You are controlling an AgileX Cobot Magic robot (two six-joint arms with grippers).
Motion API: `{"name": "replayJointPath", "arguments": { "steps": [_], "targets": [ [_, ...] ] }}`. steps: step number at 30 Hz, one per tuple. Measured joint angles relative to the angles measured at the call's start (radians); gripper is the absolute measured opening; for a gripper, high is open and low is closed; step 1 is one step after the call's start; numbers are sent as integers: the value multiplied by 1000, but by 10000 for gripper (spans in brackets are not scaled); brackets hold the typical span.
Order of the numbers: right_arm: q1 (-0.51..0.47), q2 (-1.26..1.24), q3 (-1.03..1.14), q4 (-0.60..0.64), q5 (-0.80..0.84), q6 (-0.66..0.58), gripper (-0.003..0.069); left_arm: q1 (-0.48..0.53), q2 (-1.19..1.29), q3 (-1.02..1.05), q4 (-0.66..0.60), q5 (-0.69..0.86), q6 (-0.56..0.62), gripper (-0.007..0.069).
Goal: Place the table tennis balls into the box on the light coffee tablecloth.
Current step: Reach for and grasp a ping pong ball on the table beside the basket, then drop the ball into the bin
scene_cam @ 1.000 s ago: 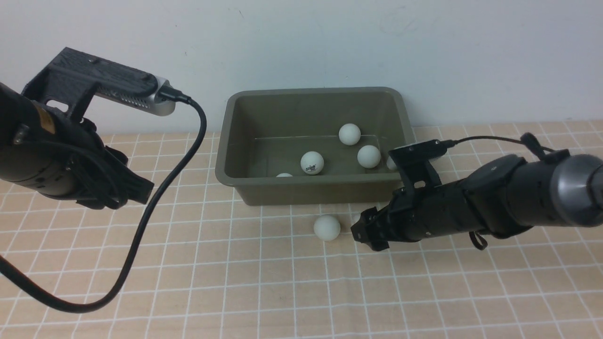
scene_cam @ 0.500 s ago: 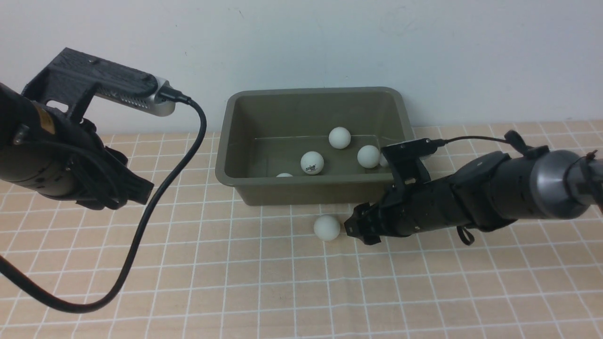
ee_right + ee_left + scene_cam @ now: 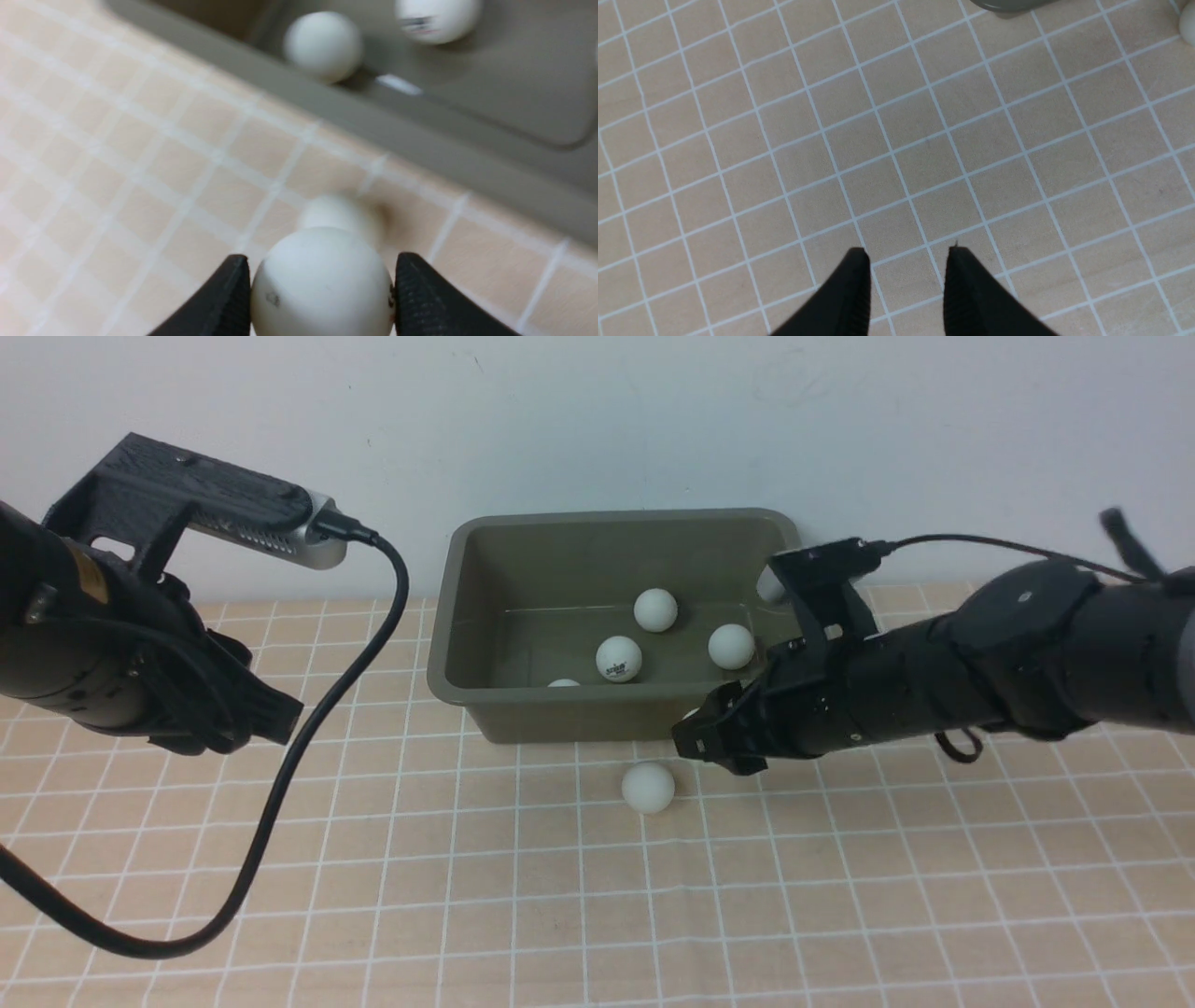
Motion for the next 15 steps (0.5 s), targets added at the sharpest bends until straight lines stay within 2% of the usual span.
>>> {"name": "replayJointPath", "arguments": {
  "steps": [5, 11, 15],
  "targets": [
    [-2, -88, -3, -114, 89, 66, 359, 0, 0, 0, 0, 4, 0, 172],
    [-2, -56, -83, -123, 17, 56, 359, 0, 0, 0, 0, -11, 0, 172],
    [-11, 89, -255, -125, -4, 55, 359, 0, 0, 0, 0, -15, 0, 172]
  ]
}}
